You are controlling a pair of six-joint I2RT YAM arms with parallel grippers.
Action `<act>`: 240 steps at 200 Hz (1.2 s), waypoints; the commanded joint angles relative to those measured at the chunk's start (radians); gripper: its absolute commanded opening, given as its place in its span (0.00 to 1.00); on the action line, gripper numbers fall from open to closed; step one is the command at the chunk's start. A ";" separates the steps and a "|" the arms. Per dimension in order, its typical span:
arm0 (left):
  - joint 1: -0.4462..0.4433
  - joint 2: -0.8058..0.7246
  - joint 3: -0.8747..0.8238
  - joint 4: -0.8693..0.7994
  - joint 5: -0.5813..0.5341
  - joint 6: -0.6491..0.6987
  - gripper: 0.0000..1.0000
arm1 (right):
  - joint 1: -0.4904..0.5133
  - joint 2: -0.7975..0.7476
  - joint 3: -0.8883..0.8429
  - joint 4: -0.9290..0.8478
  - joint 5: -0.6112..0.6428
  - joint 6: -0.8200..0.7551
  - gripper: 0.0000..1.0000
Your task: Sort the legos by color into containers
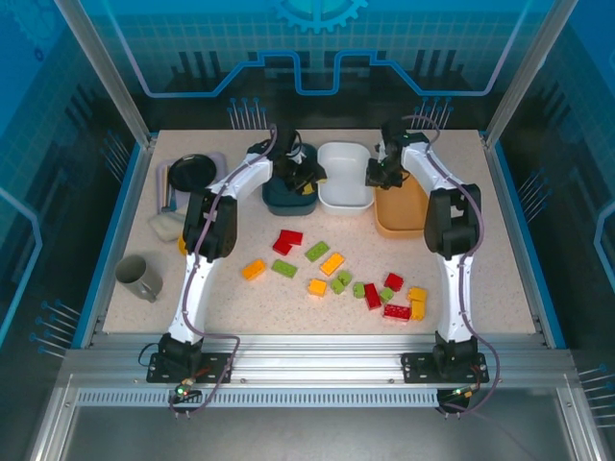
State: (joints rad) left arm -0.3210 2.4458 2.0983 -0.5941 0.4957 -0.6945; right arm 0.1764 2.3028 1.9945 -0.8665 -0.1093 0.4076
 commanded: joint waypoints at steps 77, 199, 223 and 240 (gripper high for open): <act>-0.052 -0.221 -0.332 -0.024 -0.023 0.073 0.45 | 0.024 -0.220 -0.395 0.085 0.004 0.054 0.31; -0.049 -0.339 -0.296 -0.040 -0.163 0.029 0.74 | -0.045 0.000 0.012 -0.013 -0.136 0.028 0.62; -0.050 -0.379 -0.313 -0.027 -0.176 0.011 0.76 | -0.060 0.049 0.094 -0.042 -0.149 0.033 0.62; -0.050 -0.400 -0.320 -0.026 -0.184 0.006 0.77 | -0.065 0.068 0.142 -0.061 -0.149 0.028 0.63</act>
State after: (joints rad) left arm -0.3714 2.1056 1.7844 -0.6209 0.3405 -0.6586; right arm 0.1318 2.3272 2.0621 -0.8722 -0.2226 0.4297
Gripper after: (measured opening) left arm 0.766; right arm 0.622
